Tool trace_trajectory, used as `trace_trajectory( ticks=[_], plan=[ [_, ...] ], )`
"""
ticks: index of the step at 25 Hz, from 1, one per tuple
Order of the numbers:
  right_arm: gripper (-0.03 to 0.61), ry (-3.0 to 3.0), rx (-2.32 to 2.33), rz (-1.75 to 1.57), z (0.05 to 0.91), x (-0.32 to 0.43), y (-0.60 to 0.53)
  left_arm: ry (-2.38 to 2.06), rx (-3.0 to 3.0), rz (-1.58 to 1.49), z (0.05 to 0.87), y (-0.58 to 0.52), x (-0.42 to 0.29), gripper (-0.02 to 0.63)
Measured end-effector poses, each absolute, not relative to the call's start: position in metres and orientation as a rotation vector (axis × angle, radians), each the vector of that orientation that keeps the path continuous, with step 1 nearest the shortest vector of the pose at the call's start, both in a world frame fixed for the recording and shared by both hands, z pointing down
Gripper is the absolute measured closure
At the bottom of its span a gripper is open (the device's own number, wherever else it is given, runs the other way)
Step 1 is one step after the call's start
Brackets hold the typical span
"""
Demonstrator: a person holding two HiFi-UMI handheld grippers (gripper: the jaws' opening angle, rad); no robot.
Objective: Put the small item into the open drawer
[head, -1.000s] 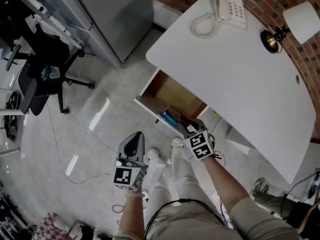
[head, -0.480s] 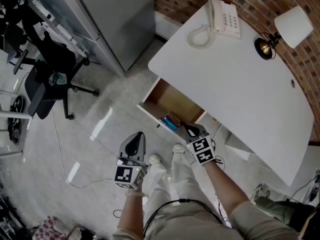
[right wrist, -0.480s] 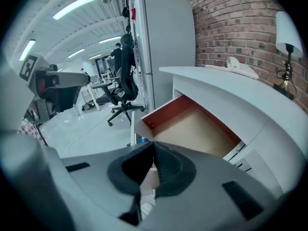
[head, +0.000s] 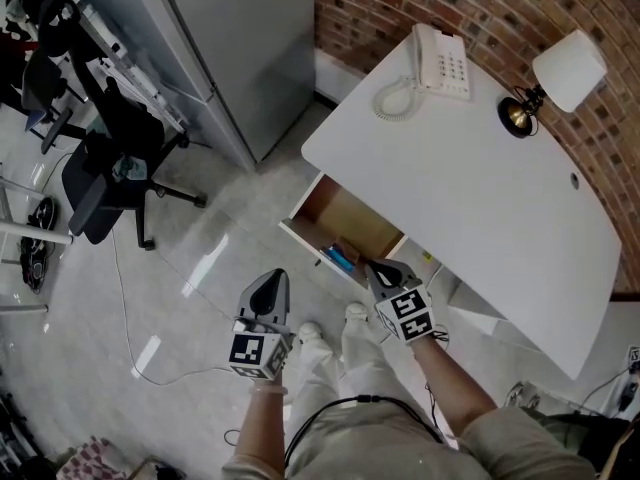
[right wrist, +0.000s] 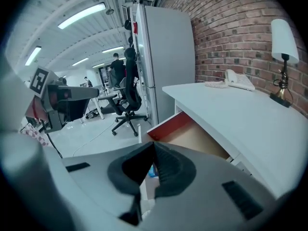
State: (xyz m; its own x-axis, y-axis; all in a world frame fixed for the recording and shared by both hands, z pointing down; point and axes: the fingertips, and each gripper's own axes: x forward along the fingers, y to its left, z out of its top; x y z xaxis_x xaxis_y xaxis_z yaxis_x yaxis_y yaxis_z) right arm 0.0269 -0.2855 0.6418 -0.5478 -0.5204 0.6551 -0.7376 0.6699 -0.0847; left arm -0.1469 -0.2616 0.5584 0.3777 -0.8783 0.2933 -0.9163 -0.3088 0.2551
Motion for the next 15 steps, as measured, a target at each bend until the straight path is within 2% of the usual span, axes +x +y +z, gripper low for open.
trace_trajectory(
  ticks=[15],
  plan=[
    [0.572,-2.415,1.040,0.445,0.568,0.031,-0.293,-1.600,2.290,0.106,0.519,-0.255,-0.148,0.607]
  ],
)
